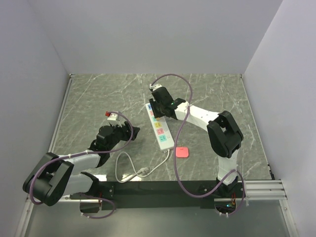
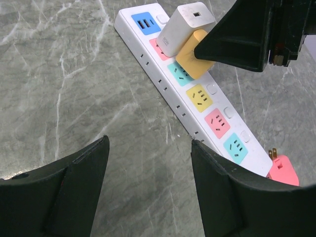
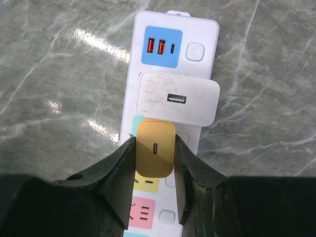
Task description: Insert the plug
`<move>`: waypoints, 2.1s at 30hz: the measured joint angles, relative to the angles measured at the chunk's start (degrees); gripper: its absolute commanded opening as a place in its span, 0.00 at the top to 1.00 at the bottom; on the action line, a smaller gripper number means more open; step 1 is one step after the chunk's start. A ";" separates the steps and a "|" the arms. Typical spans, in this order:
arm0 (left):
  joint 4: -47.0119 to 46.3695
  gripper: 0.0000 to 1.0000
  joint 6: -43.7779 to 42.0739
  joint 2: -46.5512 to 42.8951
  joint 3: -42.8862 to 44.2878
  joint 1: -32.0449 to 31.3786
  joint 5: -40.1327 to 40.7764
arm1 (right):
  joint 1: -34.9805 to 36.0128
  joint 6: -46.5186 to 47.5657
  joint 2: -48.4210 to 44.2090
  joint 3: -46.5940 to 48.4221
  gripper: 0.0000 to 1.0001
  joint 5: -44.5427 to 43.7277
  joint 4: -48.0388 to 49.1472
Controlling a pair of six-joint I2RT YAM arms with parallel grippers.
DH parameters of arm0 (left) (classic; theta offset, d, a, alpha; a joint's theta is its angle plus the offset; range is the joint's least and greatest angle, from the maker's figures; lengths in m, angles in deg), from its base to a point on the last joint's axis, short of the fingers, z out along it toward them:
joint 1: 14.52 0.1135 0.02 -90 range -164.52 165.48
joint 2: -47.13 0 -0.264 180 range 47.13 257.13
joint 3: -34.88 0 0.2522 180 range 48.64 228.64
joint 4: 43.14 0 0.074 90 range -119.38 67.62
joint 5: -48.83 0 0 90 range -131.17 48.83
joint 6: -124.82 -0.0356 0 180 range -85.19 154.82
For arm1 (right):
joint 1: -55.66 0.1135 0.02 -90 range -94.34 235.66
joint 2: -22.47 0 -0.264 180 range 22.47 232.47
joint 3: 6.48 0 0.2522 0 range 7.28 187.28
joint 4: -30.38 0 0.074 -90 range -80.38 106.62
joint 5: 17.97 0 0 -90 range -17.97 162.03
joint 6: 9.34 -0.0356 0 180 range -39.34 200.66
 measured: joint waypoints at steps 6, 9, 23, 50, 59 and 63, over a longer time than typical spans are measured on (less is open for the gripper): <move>0.00 0.27 -0.13 0.00 0.00 0.00 -0.02 | 0.31 -0.90 -1.38 -3.04 1.00 -1.11 3.17; 0.00 0.27 -0.15 0.00 0.00 0.00 -0.20 | 0.35 -1.36 -2.21 -4.81 1.00 -1.44 4.72; 0.00 0.27 -0.15 0.00 0.00 0.00 -0.42 | 0.59 -2.71 -2.25 -7.23 1.00 -2.32 7.65; -0.09 0.25 -0.15 -0.66 -0.66 0.00 -0.39 | 3.85 -3.82 -0.46 -6.88 0.82 -9.40 9.94; 0.04 0.20 -0.15 -1.14 -0.68 0.00 -0.28 | 3.85 -2.69 -1.27 -7.61 0.10 -6.14 5.09; 0.04 0.18 -0.15 -1.81 -0.70 0.00 0.11 | 3.89 -2.40 -3.34 -9.07 0.07 -5.79 4.00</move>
